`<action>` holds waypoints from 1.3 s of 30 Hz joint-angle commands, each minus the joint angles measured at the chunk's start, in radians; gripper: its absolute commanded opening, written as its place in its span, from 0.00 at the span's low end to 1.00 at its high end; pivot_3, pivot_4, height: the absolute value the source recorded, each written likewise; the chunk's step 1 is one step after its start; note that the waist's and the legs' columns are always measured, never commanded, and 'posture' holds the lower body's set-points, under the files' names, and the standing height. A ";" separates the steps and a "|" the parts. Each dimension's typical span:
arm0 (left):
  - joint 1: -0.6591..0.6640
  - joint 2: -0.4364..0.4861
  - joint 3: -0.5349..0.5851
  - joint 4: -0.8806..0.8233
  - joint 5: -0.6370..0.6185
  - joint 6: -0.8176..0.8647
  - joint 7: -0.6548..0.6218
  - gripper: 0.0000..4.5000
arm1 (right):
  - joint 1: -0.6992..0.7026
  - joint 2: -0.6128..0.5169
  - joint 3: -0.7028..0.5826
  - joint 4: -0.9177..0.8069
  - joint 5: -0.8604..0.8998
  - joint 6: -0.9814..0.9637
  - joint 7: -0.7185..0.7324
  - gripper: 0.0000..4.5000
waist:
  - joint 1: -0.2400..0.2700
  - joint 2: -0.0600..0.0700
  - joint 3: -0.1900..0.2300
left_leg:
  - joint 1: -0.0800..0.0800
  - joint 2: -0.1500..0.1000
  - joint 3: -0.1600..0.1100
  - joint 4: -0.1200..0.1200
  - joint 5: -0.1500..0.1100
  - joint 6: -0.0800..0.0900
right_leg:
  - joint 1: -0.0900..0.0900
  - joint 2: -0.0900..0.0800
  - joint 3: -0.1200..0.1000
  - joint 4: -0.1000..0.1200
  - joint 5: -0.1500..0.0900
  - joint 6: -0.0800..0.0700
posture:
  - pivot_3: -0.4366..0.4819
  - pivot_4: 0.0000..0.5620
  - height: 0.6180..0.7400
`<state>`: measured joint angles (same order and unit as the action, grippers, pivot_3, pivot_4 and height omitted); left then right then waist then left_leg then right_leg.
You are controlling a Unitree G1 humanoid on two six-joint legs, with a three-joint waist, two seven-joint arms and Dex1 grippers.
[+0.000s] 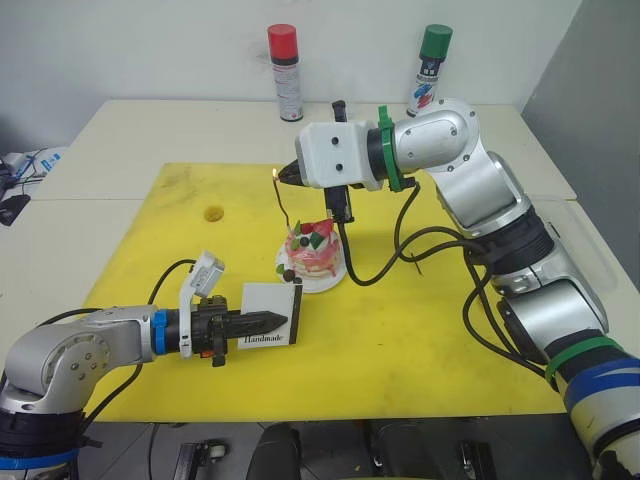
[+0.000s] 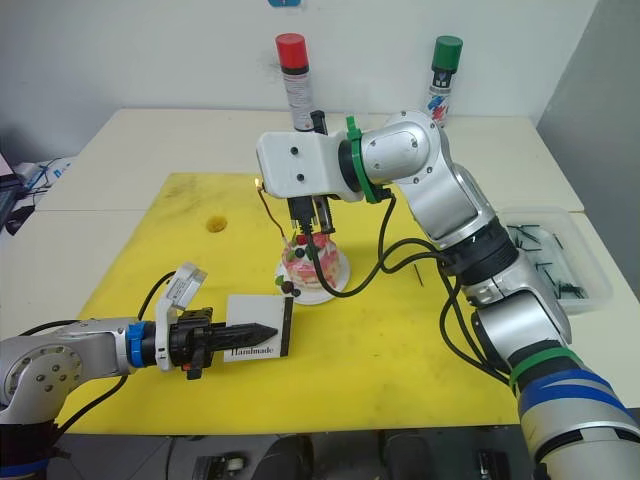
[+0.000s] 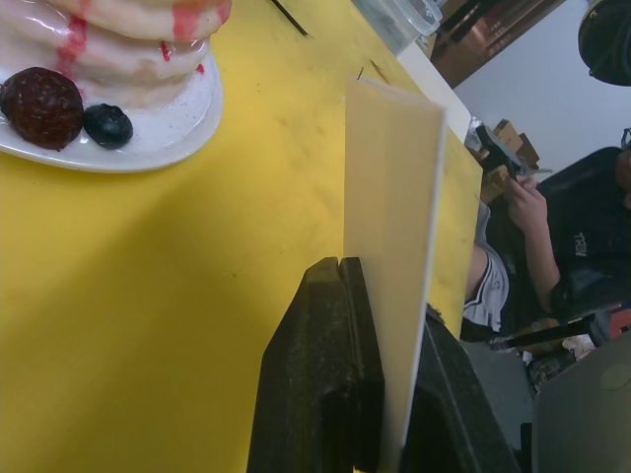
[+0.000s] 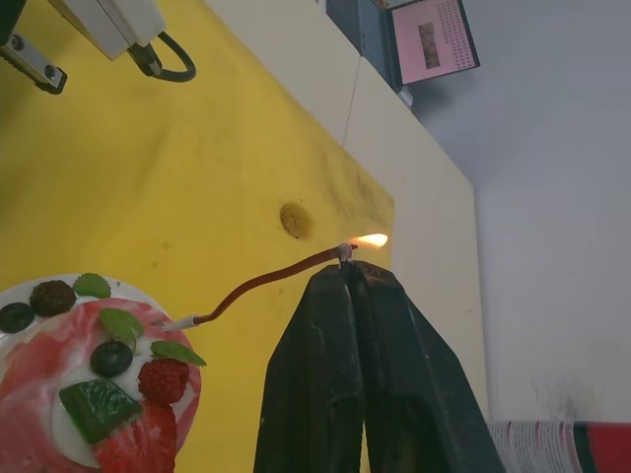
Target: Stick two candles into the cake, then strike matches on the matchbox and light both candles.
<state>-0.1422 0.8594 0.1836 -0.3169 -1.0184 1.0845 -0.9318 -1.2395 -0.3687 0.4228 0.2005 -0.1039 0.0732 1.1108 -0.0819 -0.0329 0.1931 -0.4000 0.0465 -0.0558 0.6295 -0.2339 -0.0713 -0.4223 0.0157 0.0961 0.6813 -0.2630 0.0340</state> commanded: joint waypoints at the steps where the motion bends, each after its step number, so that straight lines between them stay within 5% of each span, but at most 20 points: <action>1: -0.015 0.000 0.002 -0.009 -0.002 -0.006 -0.008 0.00 | -0.038 -0.014 -0.039 -0.029 0.002 -0.017 0.000 0.01 | 0.000 0.000 0.000 | 0.000 0.000 0.000 0.000 0.000 0.000 | 0.000 0.000 0.000 0.000 0.000 0.000 | 0.48 0.27 1.00; 39: -0.011 -0.011 -0.002 -0.012 0.002 -0.007 -0.002 0.00 | -0.021 0.008 -0.006 0.017 -0.081 -0.142 -0.014 0.01 | 0.000 0.000 0.000 | 0.000 0.000 0.000 0.000 0.000 0.000 | 0.000 0.000 0.000 0.000 0.000 0.000 | 0.48 0.27 1.00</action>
<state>-0.1510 0.8504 0.1804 -0.3102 -1.0149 1.0844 -0.9288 -1.2463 -0.3575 0.4246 0.2261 -0.1778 -0.0485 1.1032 -0.0818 -0.0329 0.1931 -0.3999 0.0465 -0.0559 0.6295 -0.2339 -0.0713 -0.4222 0.0157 0.0960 0.6814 -0.2629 0.0339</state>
